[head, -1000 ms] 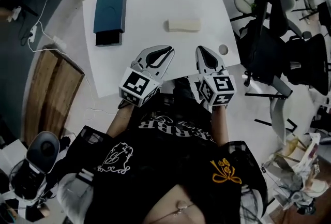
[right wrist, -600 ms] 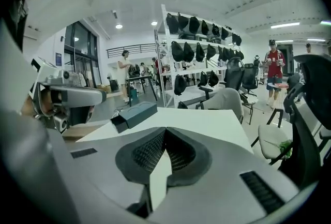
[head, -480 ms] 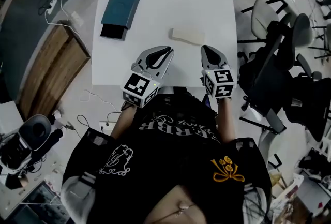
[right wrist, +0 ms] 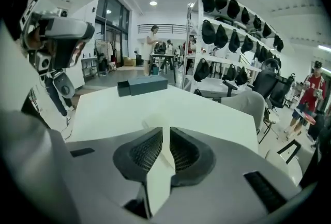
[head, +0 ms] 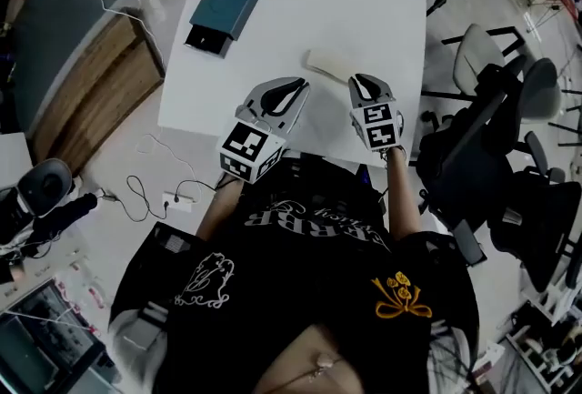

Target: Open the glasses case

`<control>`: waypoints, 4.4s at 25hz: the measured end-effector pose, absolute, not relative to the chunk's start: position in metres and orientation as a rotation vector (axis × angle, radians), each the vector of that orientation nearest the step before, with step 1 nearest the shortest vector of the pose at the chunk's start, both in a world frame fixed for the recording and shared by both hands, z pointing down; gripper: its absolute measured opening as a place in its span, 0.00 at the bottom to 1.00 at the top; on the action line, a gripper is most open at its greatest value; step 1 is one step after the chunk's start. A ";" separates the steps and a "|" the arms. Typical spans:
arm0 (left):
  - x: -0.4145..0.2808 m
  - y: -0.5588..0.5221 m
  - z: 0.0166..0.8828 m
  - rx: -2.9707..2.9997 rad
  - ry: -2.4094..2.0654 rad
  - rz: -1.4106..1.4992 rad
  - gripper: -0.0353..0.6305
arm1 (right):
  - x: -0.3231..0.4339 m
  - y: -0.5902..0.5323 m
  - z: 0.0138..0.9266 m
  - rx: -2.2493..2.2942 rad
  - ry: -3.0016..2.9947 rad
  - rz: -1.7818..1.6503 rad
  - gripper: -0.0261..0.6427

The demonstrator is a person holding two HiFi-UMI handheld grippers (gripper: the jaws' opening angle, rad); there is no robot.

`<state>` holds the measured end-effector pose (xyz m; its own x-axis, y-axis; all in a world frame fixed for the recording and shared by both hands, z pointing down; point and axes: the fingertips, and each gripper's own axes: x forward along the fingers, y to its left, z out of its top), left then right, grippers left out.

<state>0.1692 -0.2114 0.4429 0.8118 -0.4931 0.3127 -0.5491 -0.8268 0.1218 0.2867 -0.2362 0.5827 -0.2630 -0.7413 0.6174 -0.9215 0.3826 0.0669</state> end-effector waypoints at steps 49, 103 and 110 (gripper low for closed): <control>0.152 -0.228 0.465 2.670 -1.029 0.369 0.11 | 0.316 -0.328 0.639 1.041 -1.806 0.001 0.09; 0.034 -0.092 0.468 2.648 -0.981 0.437 0.11 | 0.125 -0.107 0.494 1.575 -2.387 0.456 0.06; 0.007 -0.029 0.455 2.681 -1.000 0.373 0.11 | 0.089 -0.043 0.468 1.568 -2.437 0.399 0.06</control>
